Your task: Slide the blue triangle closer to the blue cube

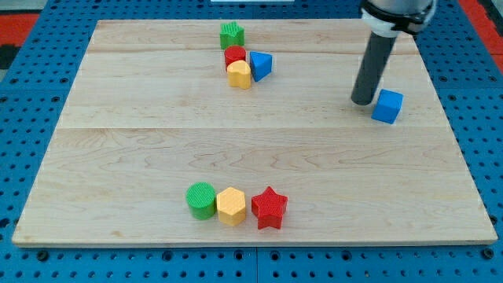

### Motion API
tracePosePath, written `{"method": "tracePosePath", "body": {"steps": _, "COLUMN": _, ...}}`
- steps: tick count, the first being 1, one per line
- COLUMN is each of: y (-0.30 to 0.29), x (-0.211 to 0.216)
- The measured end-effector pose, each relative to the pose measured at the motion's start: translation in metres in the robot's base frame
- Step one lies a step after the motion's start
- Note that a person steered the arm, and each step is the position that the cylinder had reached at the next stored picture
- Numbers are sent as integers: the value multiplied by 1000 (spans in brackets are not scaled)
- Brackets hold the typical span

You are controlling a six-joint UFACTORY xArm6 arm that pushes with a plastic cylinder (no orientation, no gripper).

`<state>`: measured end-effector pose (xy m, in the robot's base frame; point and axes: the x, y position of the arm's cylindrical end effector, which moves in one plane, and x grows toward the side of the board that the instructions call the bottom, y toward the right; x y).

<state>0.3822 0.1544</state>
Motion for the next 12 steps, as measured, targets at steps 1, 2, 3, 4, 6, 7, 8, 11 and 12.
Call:
{"method": "tracePosePath", "body": {"steps": 1, "y": -15, "x": -46}}
{"method": "tracePosePath", "body": {"steps": 2, "y": -55, "x": -68}}
{"method": "tracePosePath", "body": {"steps": 3, "y": -86, "x": -98}}
{"method": "tracePosePath", "body": {"steps": 4, "y": -129, "x": -115}}
{"method": "tracePosePath", "body": {"steps": 6, "y": -184, "x": -79}}
{"method": "tracePosePath", "body": {"steps": 7, "y": -154, "x": -75}}
{"method": "tracePosePath", "body": {"steps": 8, "y": -129, "x": -79}}
{"method": "tracePosePath", "body": {"steps": 11, "y": -43, "x": -90}}
{"method": "tracePosePath", "body": {"steps": 12, "y": -32, "x": -72}}
